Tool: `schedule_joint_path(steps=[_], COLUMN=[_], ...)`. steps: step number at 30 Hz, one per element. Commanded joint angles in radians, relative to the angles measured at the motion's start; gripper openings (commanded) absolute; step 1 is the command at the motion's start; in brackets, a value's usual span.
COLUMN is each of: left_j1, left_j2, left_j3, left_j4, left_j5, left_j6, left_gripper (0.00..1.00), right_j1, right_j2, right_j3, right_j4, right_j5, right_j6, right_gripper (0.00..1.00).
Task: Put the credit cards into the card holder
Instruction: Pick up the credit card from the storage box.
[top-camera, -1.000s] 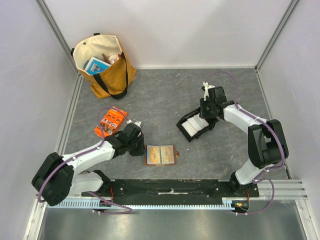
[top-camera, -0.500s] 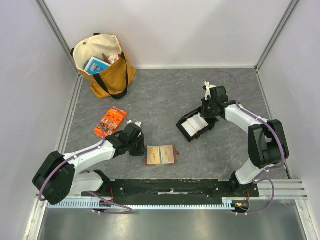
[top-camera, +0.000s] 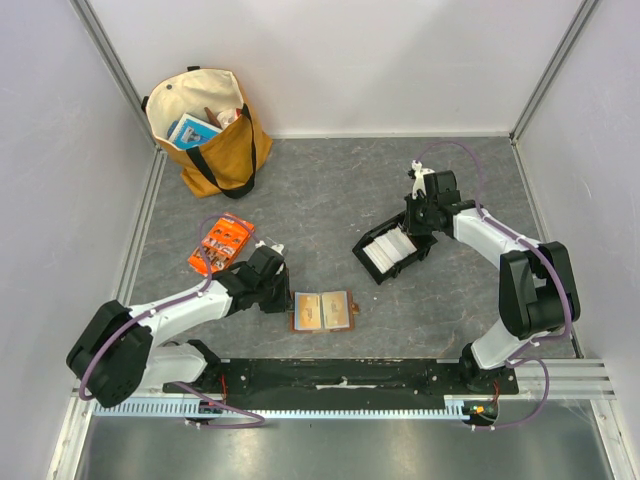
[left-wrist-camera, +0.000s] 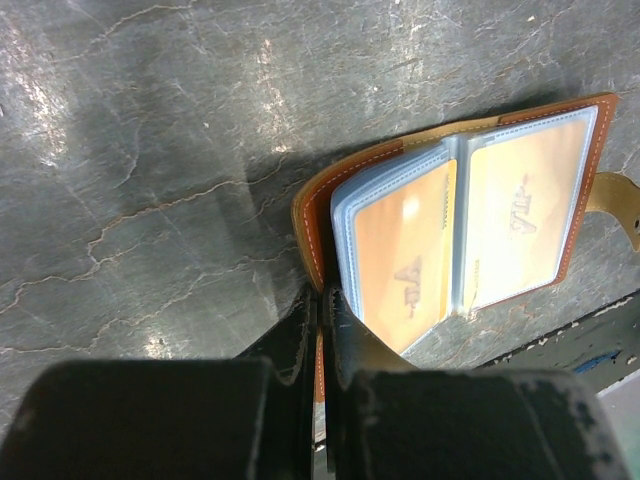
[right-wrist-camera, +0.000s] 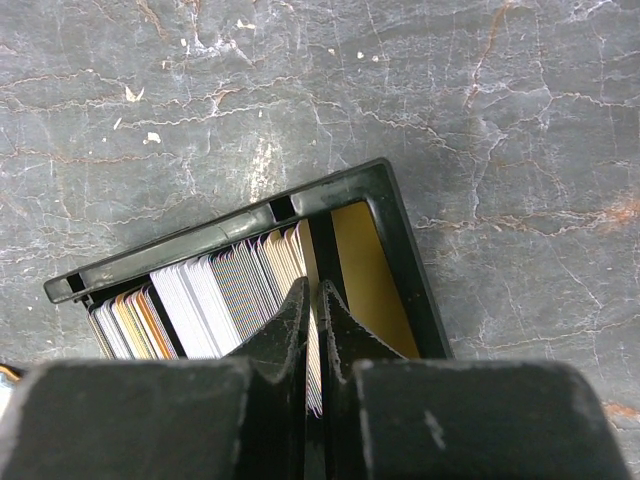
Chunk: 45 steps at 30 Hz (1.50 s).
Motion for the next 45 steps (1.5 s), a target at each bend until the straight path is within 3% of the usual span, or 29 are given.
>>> schedule_joint_path(steps=[1,14,28,36,45], left_j1=[-0.003,-0.003,-0.003,-0.003,-0.004], left_j2=[0.007,0.024,0.021,0.026,0.021], left_j3=[0.024,0.032,0.029,0.031,0.027], left_j4=[0.023,0.027,0.027,0.029,0.035], left_j5=[0.013,0.021,0.021,0.021,0.024], left_j6=[0.036,0.041,0.042,0.046,0.046], left_gripper=[0.02,0.02,0.02,0.02,0.02], right_j1=[-0.004,-0.047,-0.055,-0.055,-0.049], right_j2=[-0.013,0.036,-0.007,-0.019,-0.021], right_j3=[0.002,0.014,0.039,0.045,0.048], right_j4=[-0.007,-0.013,-0.026,-0.035,-0.053], right_j5=[-0.061,-0.156,-0.107,-0.070,0.109], right_j6=[-0.001,0.020,0.042,0.043,0.025], right_gripper=[0.09,0.07,0.00,0.00,0.00])
